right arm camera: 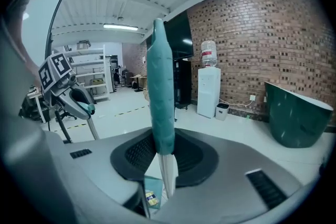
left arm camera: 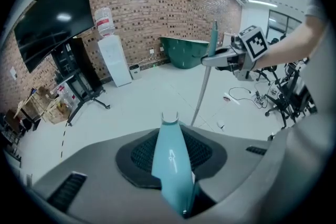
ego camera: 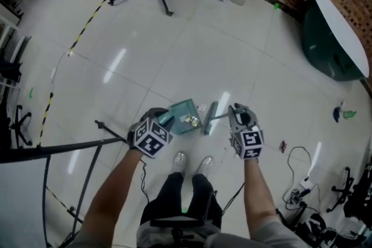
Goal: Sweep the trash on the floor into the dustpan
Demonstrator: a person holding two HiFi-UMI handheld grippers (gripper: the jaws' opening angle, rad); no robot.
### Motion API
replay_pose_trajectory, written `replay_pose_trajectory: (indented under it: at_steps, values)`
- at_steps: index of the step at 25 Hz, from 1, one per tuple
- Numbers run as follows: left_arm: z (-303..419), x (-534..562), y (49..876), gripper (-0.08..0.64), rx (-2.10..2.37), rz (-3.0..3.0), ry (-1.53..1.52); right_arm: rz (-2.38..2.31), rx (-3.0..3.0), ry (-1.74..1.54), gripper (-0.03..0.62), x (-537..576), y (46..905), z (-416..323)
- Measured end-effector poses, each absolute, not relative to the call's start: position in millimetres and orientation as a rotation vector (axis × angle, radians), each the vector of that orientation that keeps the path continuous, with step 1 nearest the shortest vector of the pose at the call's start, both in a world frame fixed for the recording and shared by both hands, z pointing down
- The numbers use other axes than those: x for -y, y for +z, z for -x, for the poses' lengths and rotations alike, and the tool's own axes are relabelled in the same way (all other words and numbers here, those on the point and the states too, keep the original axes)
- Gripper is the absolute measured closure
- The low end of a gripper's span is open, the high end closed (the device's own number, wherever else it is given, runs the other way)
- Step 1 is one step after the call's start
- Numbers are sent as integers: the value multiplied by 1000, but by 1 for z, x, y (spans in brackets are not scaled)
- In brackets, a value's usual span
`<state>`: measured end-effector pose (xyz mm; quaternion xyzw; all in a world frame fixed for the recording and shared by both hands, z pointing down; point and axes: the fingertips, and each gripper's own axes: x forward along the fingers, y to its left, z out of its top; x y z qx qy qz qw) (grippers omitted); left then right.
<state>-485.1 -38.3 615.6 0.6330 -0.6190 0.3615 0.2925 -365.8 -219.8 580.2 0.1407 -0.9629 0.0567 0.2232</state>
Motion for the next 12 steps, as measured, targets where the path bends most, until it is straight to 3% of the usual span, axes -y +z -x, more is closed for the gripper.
replay_pose_trajectory:
  at_steps: [12]
  values:
    - [496, 44, 621, 453, 1636, -1680, 961, -123, 2701, 519, 502, 171, 591, 399]
